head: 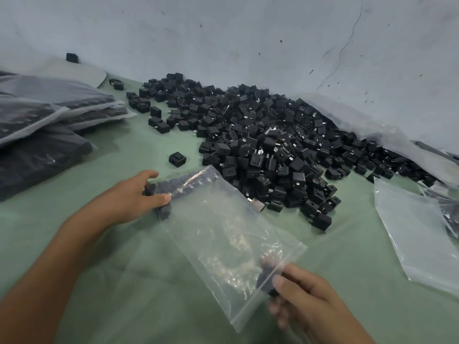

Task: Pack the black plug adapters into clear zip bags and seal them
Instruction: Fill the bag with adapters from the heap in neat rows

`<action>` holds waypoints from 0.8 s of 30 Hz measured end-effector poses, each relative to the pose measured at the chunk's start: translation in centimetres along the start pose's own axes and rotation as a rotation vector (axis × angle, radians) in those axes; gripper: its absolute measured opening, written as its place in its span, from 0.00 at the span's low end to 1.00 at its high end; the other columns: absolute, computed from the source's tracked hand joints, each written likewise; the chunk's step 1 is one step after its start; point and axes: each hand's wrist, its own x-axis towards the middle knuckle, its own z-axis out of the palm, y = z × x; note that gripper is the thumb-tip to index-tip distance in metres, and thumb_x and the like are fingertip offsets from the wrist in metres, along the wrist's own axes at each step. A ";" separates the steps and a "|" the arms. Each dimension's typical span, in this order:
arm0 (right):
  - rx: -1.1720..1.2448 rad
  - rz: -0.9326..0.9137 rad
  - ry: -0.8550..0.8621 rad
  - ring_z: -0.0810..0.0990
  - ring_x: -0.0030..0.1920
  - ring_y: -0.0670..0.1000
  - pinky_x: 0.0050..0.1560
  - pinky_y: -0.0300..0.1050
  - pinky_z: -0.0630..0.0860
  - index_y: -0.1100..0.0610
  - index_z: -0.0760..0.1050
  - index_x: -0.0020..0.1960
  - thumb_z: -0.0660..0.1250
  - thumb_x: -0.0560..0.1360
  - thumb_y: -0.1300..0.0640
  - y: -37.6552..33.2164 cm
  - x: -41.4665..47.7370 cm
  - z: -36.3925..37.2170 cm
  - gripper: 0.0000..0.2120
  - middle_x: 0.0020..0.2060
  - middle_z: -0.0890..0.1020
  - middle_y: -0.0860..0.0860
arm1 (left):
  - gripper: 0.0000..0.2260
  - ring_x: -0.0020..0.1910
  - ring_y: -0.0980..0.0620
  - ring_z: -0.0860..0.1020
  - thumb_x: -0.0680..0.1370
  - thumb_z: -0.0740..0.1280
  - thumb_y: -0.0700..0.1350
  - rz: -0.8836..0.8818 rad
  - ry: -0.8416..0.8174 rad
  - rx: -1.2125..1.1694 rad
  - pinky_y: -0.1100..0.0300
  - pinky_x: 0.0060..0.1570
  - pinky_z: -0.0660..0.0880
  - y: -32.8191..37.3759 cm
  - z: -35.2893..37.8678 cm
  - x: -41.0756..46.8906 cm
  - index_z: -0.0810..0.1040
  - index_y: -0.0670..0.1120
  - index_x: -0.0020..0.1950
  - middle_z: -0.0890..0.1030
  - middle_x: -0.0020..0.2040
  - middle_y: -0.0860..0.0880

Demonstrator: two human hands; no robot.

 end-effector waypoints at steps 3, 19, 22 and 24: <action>0.008 0.001 -0.041 0.82 0.38 0.53 0.42 0.43 0.77 0.51 0.83 0.60 0.78 0.67 0.63 0.3 1.6 0.9 0.23 0.45 0.86 0.56 | 0.34 0.59 0.48 0.75 0.73 0.71 0.63 -0.002 -0.004 0.011 0.54 0.61 0.70 0.0 0.0 0.1 0.64 0.55 0.75 0.75 0.66 0.47; 0.068 -0.146 -0.074 0.83 0.41 0.51 0.43 0.41 0.80 0.56 0.82 0.55 0.64 0.81 0.59 -0.7 11.4 8.0 0.09 0.48 0.85 0.57 | 0.34 0.64 0.47 0.75 0.73 0.71 0.63 0.002 -0.010 0.003 0.50 0.67 0.70 0.2 0.0 0.0 0.64 0.55 0.75 0.75 0.68 0.47; 0.094 -0.139 -0.093 0.85 0.45 0.52 0.47 0.43 0.82 0.53 0.86 0.47 0.65 0.81 0.61 -1.4 12.5 9.5 0.11 0.48 0.86 0.54 | 0.33 0.62 0.47 0.75 0.73 0.71 0.63 0.009 -0.010 0.001 0.50 0.66 0.70 0.2 0.0 -0.1 0.65 0.55 0.75 0.75 0.67 0.48; 0.086 -0.138 -0.152 0.85 0.50 0.53 0.52 0.46 0.82 0.52 0.86 0.45 0.64 0.79 0.65 -1.7 13.2 10.1 0.14 0.47 0.87 0.53 | 0.32 0.62 0.48 0.75 0.74 0.71 0.61 0.023 -0.013 -0.002 0.51 0.66 0.71 0.3 0.0 -0.2 0.65 0.55 0.75 0.75 0.67 0.49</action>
